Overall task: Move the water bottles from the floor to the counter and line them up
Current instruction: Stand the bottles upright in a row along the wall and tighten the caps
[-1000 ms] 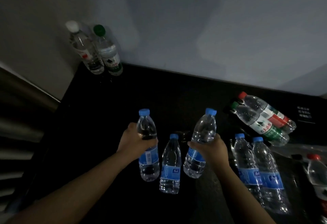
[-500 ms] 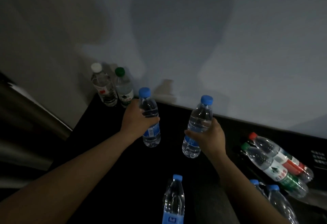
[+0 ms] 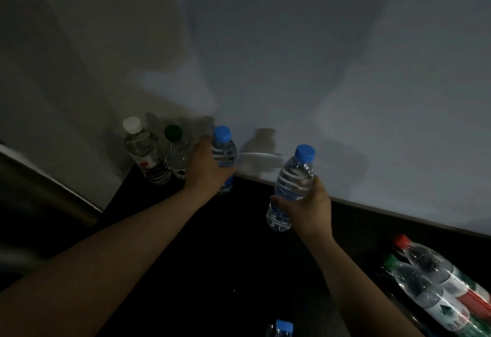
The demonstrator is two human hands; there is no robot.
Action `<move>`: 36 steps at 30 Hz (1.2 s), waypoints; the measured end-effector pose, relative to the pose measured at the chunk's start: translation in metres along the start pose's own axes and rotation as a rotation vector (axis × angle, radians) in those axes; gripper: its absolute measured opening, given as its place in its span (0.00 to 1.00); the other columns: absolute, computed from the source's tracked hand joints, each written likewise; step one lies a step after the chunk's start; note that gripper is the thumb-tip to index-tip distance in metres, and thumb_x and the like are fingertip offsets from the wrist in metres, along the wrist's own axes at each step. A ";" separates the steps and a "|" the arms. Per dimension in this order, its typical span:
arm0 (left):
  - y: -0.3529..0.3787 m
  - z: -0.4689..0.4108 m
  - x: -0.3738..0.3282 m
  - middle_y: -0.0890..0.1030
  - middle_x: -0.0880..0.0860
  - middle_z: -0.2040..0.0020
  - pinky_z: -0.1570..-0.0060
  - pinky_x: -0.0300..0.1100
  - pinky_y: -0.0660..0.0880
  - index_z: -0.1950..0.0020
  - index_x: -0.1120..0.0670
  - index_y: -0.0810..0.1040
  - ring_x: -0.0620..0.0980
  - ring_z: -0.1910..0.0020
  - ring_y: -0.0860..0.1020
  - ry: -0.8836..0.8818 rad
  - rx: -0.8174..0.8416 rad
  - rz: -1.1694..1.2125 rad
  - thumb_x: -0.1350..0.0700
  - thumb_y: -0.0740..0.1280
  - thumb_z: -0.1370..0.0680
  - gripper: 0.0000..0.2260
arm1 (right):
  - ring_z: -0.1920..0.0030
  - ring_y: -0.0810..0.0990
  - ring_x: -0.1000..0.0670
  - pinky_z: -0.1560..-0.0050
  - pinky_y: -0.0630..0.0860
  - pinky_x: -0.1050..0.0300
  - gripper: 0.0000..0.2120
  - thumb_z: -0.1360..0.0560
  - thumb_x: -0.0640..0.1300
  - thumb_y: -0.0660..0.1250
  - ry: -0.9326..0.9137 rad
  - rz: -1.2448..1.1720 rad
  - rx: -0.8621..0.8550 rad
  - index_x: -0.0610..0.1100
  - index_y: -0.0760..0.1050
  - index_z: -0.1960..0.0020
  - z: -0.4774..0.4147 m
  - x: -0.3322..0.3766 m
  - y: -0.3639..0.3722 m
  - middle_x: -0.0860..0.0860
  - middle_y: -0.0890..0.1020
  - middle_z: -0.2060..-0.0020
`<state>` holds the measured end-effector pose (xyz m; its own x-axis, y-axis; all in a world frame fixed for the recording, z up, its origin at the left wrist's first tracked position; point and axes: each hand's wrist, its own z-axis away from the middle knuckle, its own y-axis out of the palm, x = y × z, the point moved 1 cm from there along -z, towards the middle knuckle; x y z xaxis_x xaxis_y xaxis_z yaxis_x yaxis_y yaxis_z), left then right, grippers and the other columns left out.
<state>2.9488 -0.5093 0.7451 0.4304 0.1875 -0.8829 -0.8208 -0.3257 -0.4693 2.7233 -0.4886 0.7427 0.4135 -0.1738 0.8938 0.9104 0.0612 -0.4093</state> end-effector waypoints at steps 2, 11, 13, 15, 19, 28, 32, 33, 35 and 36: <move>0.003 -0.007 0.004 0.76 0.51 0.50 0.50 0.41 0.71 0.42 0.55 0.70 0.50 0.51 0.76 0.005 -0.020 -0.012 0.62 0.75 0.30 0.21 | 0.50 0.78 0.59 0.45 0.75 0.56 0.29 0.38 0.42 0.81 0.001 -0.005 0.006 0.60 0.68 0.48 -0.004 -0.003 0.002 0.58 0.79 0.51; 0.014 -0.018 0.025 0.76 0.50 0.48 0.47 0.43 0.74 0.37 0.57 0.69 0.51 0.48 0.77 0.007 -0.008 -0.055 0.59 0.76 0.30 0.26 | 0.47 0.78 0.57 0.44 0.75 0.56 0.29 0.37 0.41 0.79 -0.012 -0.021 0.011 0.53 0.70 0.42 -0.014 -0.011 0.010 0.56 0.79 0.48; 0.013 -0.016 0.029 0.77 0.52 0.48 0.50 0.42 0.74 0.38 0.57 0.70 0.53 0.48 0.78 0.017 -0.011 -0.083 0.57 0.76 0.30 0.25 | 0.48 0.79 0.57 0.45 0.75 0.57 0.28 0.37 0.40 0.79 -0.013 -0.045 0.010 0.53 0.70 0.43 -0.016 -0.010 0.011 0.55 0.79 0.48; 0.012 -0.013 0.032 0.78 0.55 0.45 0.48 0.45 0.75 0.37 0.58 0.70 0.54 0.47 0.78 0.023 -0.023 -0.099 0.55 0.77 0.30 0.26 | 0.52 0.79 0.59 0.51 0.74 0.63 0.27 0.37 0.39 0.79 -0.016 -0.064 0.007 0.57 0.69 0.48 -0.019 -0.007 0.012 0.56 0.79 0.52; 0.014 -0.008 0.033 0.78 0.56 0.45 0.47 0.49 0.77 0.38 0.58 0.69 0.56 0.47 0.78 0.050 -0.046 -0.095 0.55 0.77 0.30 0.26 | 0.56 0.77 0.62 0.58 0.70 0.68 0.28 0.36 0.38 0.79 -0.002 -0.087 0.011 0.58 0.67 0.48 -0.030 -0.007 0.020 0.59 0.77 0.54; 0.012 -0.017 0.037 0.77 0.55 0.43 0.47 0.45 0.75 0.36 0.57 0.67 0.54 0.45 0.77 0.037 -0.058 -0.087 0.55 0.78 0.32 0.29 | 0.56 0.78 0.62 0.60 0.71 0.70 0.26 0.36 0.38 0.78 -0.039 -0.075 -0.019 0.59 0.69 0.49 -0.053 -0.006 0.048 0.59 0.79 0.55; 0.013 -0.014 0.040 0.78 0.54 0.46 0.52 0.41 0.73 0.39 0.57 0.69 0.52 0.49 0.78 0.068 -0.081 -0.078 0.56 0.78 0.33 0.27 | 0.58 0.79 0.61 0.59 0.73 0.68 0.23 0.37 0.41 0.77 -0.084 -0.042 -0.039 0.60 0.69 0.55 -0.057 -0.002 0.062 0.59 0.79 0.58; 0.013 -0.014 0.040 0.78 0.52 0.47 0.52 0.41 0.72 0.40 0.57 0.69 0.52 0.49 0.78 0.071 -0.084 -0.078 0.56 0.78 0.33 0.27 | 0.57 0.79 0.61 0.59 0.74 0.67 0.23 0.37 0.41 0.77 -0.087 -0.044 -0.040 0.61 0.69 0.55 -0.057 -0.002 0.066 0.59 0.79 0.58; 0.013 -0.014 0.040 0.77 0.50 0.50 0.53 0.40 0.72 0.40 0.57 0.69 0.51 0.50 0.78 0.072 -0.087 -0.074 0.56 0.78 0.33 0.27 | 0.57 0.79 0.62 0.59 0.74 0.67 0.23 0.38 0.43 0.78 -0.088 -0.050 -0.040 0.61 0.69 0.54 -0.057 -0.001 0.072 0.60 0.79 0.57; 0.013 -0.014 0.040 0.76 0.49 0.50 0.52 0.40 0.72 0.40 0.57 0.69 0.51 0.50 0.78 0.072 -0.085 -0.072 0.56 0.78 0.33 0.27 | 0.58 0.79 0.63 0.60 0.73 0.68 0.23 0.38 0.43 0.78 -0.087 -0.053 -0.040 0.61 0.69 0.54 -0.057 -0.002 0.075 0.60 0.79 0.58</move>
<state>2.9605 -0.5189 0.7033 0.5154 0.1469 -0.8443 -0.7532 -0.3922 -0.5280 2.7896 -0.5393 0.7004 0.3659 -0.0896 0.9263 0.9305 0.0150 -0.3660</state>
